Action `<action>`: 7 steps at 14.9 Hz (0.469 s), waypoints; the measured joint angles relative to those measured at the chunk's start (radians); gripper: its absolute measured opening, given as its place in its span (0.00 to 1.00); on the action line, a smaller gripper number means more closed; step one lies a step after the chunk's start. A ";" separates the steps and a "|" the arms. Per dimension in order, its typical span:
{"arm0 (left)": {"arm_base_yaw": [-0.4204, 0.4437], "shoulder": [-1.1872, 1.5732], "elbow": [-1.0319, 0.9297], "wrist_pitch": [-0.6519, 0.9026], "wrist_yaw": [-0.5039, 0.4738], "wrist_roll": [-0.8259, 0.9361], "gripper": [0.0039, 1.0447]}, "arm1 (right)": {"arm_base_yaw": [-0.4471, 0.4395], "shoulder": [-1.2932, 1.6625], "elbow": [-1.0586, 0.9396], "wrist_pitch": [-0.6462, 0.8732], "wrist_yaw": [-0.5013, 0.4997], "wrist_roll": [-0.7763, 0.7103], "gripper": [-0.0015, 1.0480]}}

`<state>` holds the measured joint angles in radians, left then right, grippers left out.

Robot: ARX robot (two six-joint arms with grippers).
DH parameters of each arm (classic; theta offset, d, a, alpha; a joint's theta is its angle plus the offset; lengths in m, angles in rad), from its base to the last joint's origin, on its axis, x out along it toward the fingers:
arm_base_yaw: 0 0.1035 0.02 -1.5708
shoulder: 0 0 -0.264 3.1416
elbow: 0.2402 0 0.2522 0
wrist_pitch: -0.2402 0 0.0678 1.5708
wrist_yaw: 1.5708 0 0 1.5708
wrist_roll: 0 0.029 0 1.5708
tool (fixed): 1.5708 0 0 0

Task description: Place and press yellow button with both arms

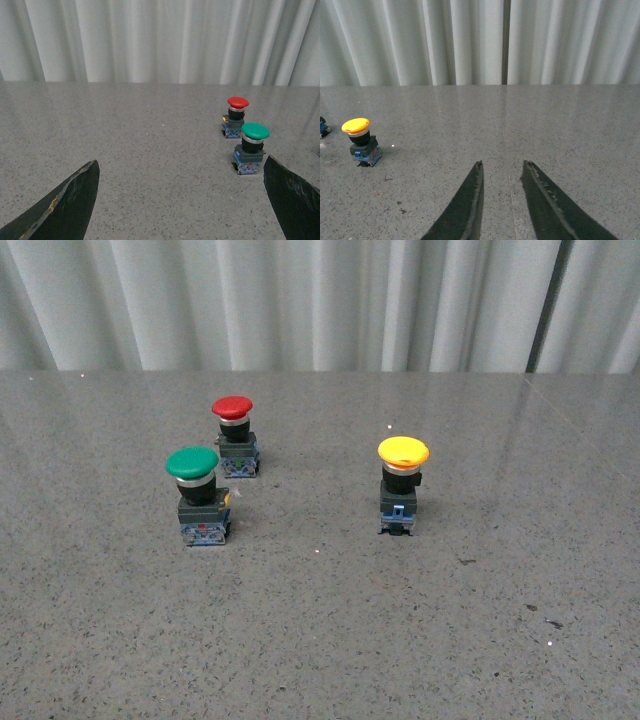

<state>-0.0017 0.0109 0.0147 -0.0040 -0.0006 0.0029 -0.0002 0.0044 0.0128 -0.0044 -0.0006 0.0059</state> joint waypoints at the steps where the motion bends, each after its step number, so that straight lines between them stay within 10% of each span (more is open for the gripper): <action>1: 0.000 0.000 0.000 0.000 0.000 0.000 0.94 | 0.000 0.000 0.000 0.000 0.000 0.000 0.40; 5: 0.000 0.000 0.000 0.000 0.000 0.000 0.94 | 0.000 0.000 0.000 0.000 0.000 0.000 0.94; 7: 0.000 0.000 0.000 0.000 0.000 0.000 0.94 | 0.000 0.000 0.000 0.000 0.000 0.000 0.94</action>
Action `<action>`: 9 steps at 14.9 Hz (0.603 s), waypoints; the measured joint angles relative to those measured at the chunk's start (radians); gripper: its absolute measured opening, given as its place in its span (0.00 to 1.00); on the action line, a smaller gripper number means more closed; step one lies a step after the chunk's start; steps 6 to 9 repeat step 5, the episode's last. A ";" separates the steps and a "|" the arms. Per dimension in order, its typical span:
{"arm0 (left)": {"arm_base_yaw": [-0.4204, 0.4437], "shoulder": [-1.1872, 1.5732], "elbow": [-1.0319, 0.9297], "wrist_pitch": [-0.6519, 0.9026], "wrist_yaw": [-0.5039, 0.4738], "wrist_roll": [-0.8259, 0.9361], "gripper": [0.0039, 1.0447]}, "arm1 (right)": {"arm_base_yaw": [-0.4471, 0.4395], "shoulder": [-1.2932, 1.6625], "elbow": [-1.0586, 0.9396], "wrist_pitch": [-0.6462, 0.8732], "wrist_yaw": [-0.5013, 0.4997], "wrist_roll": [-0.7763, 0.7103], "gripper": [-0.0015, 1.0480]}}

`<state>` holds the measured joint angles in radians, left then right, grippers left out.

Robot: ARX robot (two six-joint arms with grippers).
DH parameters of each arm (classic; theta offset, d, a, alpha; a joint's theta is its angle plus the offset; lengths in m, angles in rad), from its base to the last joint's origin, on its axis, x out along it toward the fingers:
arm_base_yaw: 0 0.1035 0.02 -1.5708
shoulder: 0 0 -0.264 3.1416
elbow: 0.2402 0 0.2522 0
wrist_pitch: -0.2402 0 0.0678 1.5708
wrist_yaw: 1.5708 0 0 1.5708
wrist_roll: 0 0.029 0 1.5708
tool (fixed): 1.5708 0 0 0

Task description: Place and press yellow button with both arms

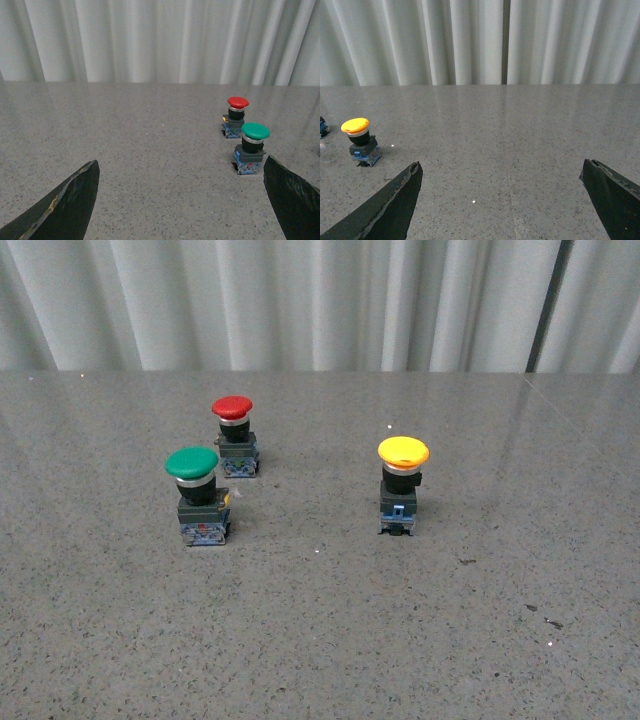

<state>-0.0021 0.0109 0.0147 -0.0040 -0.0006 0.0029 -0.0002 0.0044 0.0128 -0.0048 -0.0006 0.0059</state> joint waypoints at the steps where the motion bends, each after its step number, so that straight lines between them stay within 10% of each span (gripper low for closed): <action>1: 0.000 0.000 0.000 0.000 0.000 0.000 0.94 | 0.000 0.000 0.000 0.000 0.000 0.000 0.94; 9: 0.000 0.000 0.000 0.000 0.000 0.000 0.94 | 0.000 0.000 0.000 0.000 0.000 0.000 0.94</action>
